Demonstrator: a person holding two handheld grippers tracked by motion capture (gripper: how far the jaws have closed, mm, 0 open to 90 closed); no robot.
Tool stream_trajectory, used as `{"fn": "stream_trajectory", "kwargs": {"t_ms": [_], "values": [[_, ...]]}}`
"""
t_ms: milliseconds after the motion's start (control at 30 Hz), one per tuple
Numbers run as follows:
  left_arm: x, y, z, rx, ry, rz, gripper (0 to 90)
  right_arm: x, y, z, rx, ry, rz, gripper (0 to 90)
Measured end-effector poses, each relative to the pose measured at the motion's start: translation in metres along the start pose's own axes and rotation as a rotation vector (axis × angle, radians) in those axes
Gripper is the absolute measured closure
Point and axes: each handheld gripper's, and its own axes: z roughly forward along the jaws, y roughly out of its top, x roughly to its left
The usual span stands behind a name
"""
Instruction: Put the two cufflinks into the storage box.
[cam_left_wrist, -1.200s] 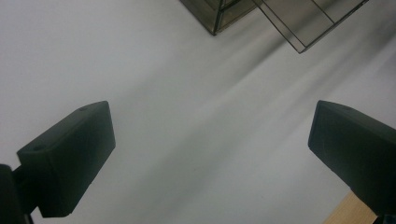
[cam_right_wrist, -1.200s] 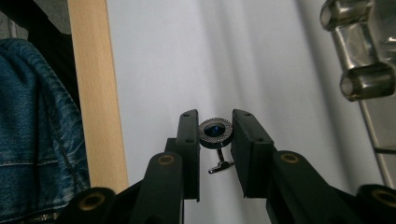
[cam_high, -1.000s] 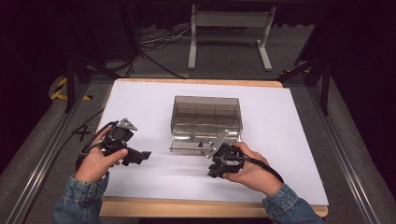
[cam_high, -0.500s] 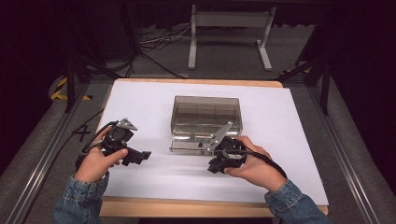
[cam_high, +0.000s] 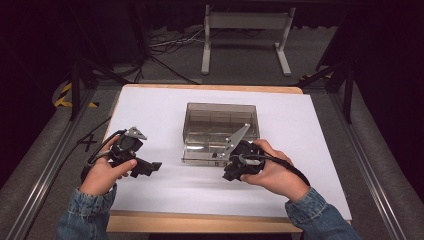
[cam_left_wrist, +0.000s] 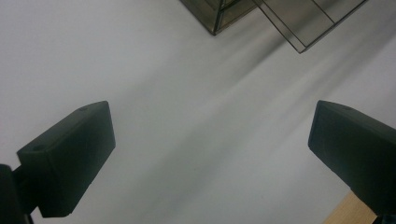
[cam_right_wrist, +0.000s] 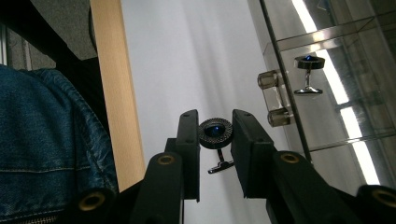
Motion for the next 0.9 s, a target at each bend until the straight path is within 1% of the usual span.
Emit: {"fn": "stream_trajectory", "kwargs": {"t_ms": [133, 200, 367, 533, 600, 800, 867, 900], "values": [[0.000, 0.000, 0.000, -0.002, 0.002, -0.002, 1.5, -0.001, 0.003, -0.004, -0.003, -0.003, 0.002, 73.5], [0.000, 0.000, 0.000, -0.003, 0.003, 0.000, 1.5, -0.001, 0.004, -0.006, 0.004, 0.000, 0.012, 73.5], [0.000, 0.000, 0.000, -0.003, 0.002, 0.001, 1.5, -0.005, 0.008, -0.012, -0.019, -0.007, 0.009, 73.5], [0.000, 0.000, -0.001, -0.004, 0.004, -0.001, 1.5, -0.007, 0.012, -0.016, -0.027, -0.011, 0.008, 73.5], [0.000, 0.000, -0.001, -0.004, 0.004, 0.000, 1.5, -0.007, 0.013, -0.017, -0.028, -0.010, 0.006, 73.6], [0.001, 0.000, -0.001, -0.004, 0.005, 0.002, 1.5, -0.011, 0.018, -0.020, -0.034, -0.020, 0.018, 73.5], [0.000, 0.000, -0.001, -0.003, 0.005, 0.000, 1.5, -0.013, 0.019, -0.020, -0.039, -0.013, 0.018, 73.5], [0.000, 0.000, 0.000, -0.003, 0.003, 0.000, 1.5, -0.013, 0.020, -0.021, -0.038, -0.020, 0.022, 73.5]]}}
